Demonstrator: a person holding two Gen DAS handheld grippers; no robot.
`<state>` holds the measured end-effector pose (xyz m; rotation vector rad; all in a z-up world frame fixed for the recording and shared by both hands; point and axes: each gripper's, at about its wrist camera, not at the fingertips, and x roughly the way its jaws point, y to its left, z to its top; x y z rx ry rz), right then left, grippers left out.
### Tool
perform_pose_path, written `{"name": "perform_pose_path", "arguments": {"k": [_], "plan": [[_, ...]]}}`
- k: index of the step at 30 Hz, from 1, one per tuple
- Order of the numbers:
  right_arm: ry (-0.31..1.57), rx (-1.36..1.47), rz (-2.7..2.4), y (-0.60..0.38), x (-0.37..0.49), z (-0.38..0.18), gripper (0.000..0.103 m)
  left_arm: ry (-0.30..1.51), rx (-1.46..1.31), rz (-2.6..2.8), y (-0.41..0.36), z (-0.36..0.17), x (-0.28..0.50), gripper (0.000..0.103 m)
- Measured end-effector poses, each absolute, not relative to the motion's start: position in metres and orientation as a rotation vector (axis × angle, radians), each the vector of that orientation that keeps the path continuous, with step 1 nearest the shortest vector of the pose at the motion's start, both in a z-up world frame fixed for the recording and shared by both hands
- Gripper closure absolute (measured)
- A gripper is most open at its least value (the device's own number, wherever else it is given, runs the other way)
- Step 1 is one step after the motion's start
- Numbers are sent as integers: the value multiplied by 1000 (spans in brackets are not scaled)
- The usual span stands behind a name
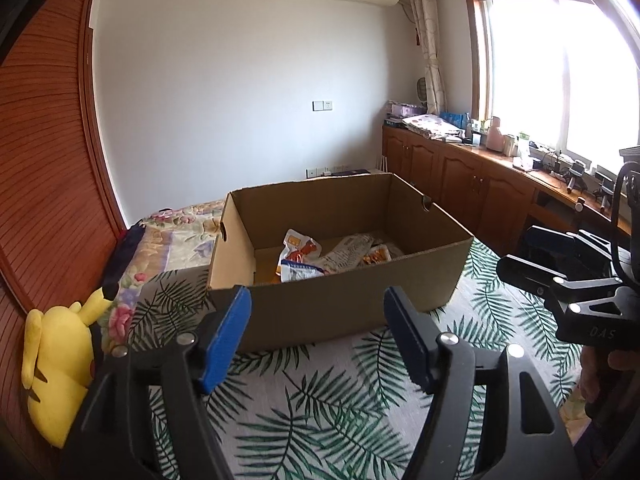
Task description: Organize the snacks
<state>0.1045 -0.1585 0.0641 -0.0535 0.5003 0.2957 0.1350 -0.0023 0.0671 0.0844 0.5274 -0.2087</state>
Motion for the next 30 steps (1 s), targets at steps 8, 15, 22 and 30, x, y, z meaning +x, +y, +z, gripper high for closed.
{"name": "perform_pose_path", "arguments": {"k": [8, 15, 22, 30], "plan": [[483, -44, 261, -163, 85, 66, 5, 515, 65, -187, -1, 67, 107, 12], [464, -61, 220, -163, 61, 68, 0, 485, 63, -146, -5, 65, 80, 6], [440, -55, 178, -167, 35, 66, 0, 466, 16, -127, -7, 57, 54, 6], [403, -57, 164, -170, 5, 63, 0, 462, -1, -95, -8, 49, 34, 6]]}}
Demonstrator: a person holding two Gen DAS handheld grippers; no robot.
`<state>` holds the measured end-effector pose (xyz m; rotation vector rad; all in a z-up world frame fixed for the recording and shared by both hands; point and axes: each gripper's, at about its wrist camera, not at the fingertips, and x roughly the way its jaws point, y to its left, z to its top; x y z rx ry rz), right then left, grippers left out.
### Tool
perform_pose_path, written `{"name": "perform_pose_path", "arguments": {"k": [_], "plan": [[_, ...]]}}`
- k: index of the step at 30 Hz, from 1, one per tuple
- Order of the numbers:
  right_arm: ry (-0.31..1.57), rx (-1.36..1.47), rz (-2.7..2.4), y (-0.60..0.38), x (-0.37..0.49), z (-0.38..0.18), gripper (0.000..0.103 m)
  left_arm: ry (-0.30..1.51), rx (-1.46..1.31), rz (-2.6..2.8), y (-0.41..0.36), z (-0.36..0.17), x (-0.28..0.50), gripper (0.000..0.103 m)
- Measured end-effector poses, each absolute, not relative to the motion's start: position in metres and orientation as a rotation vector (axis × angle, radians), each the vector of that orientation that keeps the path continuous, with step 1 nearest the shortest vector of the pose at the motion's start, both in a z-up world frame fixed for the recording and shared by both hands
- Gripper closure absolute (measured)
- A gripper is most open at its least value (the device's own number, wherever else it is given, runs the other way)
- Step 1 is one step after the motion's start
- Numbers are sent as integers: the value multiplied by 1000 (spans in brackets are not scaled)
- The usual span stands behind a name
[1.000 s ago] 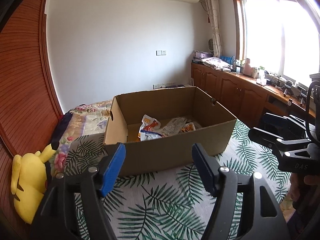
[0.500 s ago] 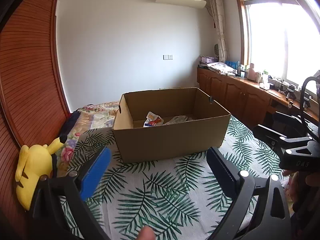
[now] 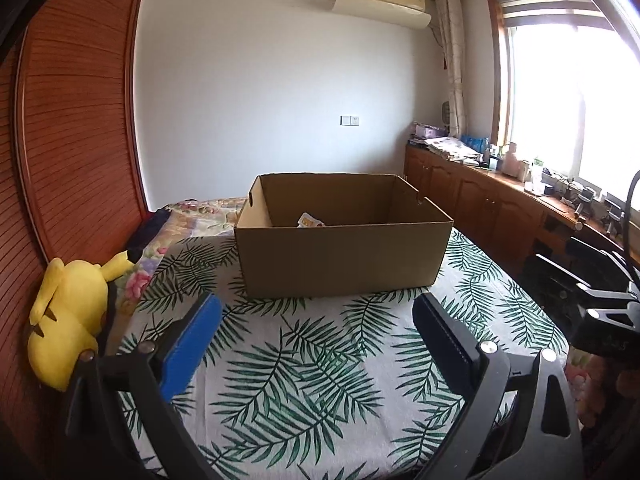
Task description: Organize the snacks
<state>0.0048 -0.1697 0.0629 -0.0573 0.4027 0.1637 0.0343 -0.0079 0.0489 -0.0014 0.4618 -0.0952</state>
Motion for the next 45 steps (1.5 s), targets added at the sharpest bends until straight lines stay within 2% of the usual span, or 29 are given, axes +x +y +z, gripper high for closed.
{"name": "perform_pose_path", "arguments": {"k": [13, 45], "plan": [[414, -23, 159, -176, -15, 51, 0, 472, 11, -73, -11, 34, 21, 6], [418, -31, 149, -178, -18, 47, 0, 466, 1, -55, -8, 37, 16, 6]]}}
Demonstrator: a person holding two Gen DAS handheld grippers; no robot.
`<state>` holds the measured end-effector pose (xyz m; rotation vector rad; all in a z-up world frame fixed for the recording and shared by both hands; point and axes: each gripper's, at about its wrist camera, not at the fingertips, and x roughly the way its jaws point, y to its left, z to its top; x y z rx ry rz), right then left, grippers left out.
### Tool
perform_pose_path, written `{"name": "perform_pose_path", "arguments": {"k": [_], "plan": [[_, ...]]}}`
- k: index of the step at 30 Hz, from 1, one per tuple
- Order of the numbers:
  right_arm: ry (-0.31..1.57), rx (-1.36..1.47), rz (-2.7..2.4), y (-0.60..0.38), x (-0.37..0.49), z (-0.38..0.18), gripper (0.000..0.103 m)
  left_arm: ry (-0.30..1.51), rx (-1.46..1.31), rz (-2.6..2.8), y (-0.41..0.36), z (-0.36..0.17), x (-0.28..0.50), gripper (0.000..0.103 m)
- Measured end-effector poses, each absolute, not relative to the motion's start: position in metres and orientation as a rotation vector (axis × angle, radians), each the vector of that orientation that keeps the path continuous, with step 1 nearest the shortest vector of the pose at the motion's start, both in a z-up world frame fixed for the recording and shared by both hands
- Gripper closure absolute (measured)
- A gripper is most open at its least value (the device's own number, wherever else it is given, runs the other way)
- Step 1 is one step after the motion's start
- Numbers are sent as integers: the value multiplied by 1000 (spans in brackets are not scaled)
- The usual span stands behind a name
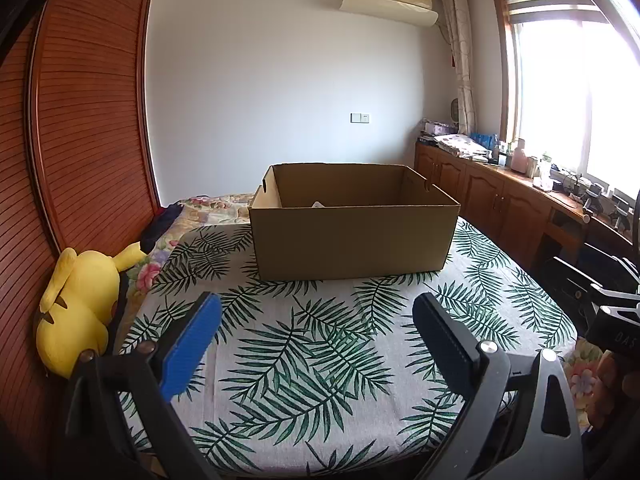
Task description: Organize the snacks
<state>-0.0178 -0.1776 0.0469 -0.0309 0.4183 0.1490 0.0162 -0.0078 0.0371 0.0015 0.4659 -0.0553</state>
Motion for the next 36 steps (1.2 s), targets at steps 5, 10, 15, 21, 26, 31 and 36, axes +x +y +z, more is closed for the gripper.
{"name": "perform_pose_path", "arguments": {"k": [5, 10, 15, 21, 26, 31, 36], "plan": [[416, -29, 146, -179, -19, 47, 0, 463, 2, -53, -8, 37, 15, 6], [418, -27, 146, -179, -19, 46, 0, 465, 3, -50, -8, 36, 16, 6], [418, -26, 145, -179, -19, 46, 0, 466, 2, -50, -7, 36, 16, 6], [418, -26, 146, -179, -20, 46, 0, 463, 4, -49, -7, 36, 15, 6], [419, -27, 146, -180, -20, 46, 0, 459, 2, -46, -7, 37, 15, 6], [416, -25, 142, -180, -19, 46, 0, 457, 3, -48, -8, 38, 14, 6], [417, -24, 138, -182, -19, 46, 0, 458, 4, -49, -9, 38, 14, 6]]}}
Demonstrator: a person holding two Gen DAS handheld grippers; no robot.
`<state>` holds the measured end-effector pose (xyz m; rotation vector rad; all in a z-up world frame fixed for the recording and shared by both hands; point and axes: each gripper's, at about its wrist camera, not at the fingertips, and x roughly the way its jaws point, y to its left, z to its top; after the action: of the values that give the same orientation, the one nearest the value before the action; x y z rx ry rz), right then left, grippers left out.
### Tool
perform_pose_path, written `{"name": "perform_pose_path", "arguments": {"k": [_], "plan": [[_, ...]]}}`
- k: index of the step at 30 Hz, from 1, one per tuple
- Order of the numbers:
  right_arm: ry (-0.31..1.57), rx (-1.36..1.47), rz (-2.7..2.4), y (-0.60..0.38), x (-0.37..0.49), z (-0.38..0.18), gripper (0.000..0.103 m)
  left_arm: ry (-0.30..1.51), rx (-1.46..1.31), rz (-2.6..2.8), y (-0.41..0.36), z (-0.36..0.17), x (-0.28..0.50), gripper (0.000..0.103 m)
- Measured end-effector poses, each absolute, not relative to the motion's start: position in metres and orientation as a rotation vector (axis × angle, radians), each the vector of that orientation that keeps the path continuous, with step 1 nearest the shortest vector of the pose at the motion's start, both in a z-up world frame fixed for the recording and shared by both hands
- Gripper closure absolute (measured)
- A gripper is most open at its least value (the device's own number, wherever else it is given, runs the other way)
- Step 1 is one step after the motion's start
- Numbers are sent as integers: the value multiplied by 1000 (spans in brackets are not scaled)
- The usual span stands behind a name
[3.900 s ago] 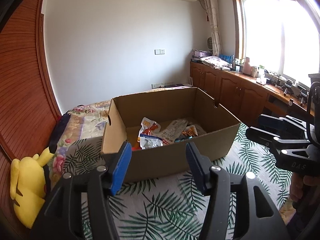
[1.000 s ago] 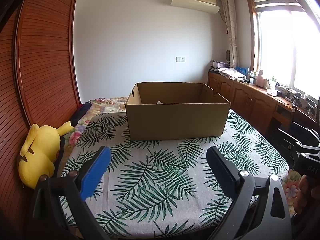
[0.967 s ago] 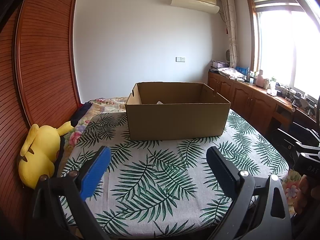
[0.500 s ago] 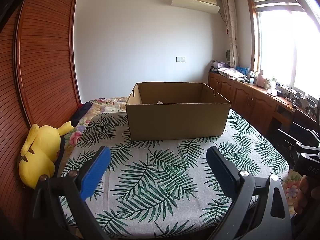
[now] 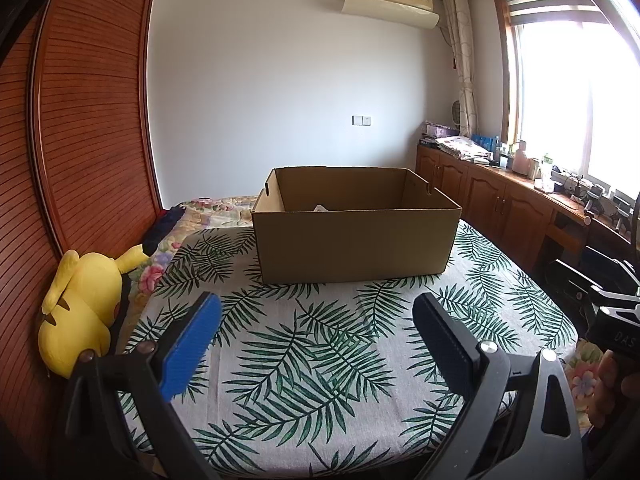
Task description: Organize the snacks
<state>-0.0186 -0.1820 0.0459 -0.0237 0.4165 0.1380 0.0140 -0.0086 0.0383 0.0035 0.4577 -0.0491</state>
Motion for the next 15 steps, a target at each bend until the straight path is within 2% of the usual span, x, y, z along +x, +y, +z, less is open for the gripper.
{"name": "perform_pose_path", "arguments": {"k": [15], "plan": [[417, -23, 135, -184, -19, 46, 0, 464, 4, -48, -9, 39, 15, 6]]}}
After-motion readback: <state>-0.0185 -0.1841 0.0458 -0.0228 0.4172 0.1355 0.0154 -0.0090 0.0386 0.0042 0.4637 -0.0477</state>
